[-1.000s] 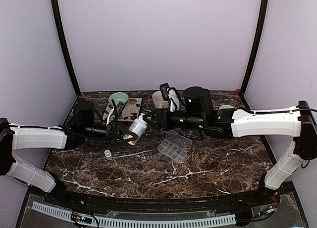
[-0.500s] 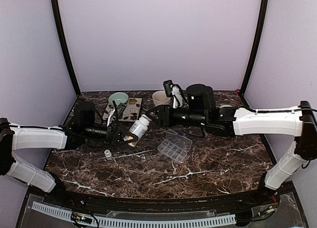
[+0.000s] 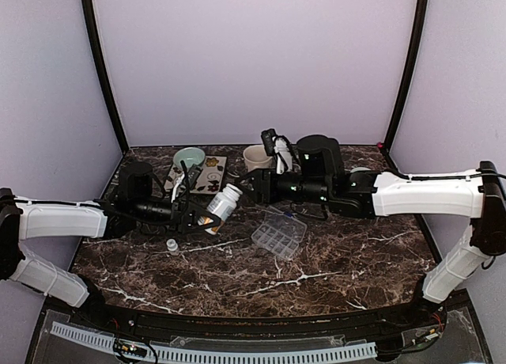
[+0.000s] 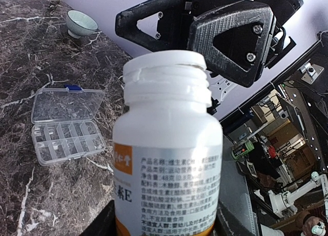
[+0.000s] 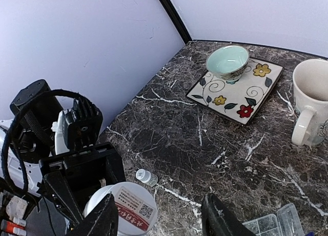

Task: Sort the pills into containers
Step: Open the lid of the pill bottle.

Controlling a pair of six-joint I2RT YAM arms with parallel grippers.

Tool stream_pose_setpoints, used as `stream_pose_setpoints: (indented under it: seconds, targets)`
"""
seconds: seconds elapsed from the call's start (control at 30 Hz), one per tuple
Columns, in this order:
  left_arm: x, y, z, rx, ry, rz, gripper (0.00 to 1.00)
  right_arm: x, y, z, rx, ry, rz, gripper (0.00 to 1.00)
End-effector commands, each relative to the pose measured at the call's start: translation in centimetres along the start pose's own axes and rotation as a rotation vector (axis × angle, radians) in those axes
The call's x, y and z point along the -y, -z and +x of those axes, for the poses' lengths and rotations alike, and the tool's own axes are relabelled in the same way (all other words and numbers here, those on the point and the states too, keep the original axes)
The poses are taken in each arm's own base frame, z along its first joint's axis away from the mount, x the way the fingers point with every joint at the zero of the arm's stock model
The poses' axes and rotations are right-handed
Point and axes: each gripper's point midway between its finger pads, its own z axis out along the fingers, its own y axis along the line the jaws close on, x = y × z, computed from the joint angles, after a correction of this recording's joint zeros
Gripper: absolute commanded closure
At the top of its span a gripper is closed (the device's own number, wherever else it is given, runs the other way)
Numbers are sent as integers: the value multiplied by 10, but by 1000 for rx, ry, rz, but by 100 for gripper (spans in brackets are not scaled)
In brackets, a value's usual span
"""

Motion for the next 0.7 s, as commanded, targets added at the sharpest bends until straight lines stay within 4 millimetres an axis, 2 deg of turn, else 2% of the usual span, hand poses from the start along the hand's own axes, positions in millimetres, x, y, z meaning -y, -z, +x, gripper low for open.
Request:
stream_pose_setpoints:
  seconds: [0.0, 0.27, 0.37, 0.67]
  targets:
    - [10, 1, -16, 32, -69, 5, 86, -14, 17, -31, 82, 21, -21, 44]
    - [6, 0, -19, 44, -71, -13, 87, -17, 32, -25, 90, 15, -12, 45]
    - [4, 1, -20, 51, -72, -23, 89, -16, 33, -19, 79, 10, -8, 48]
    - [0, 3, -23, 61, -91, -68, 93, -20, 27, 5, 42, -17, -25, 85]
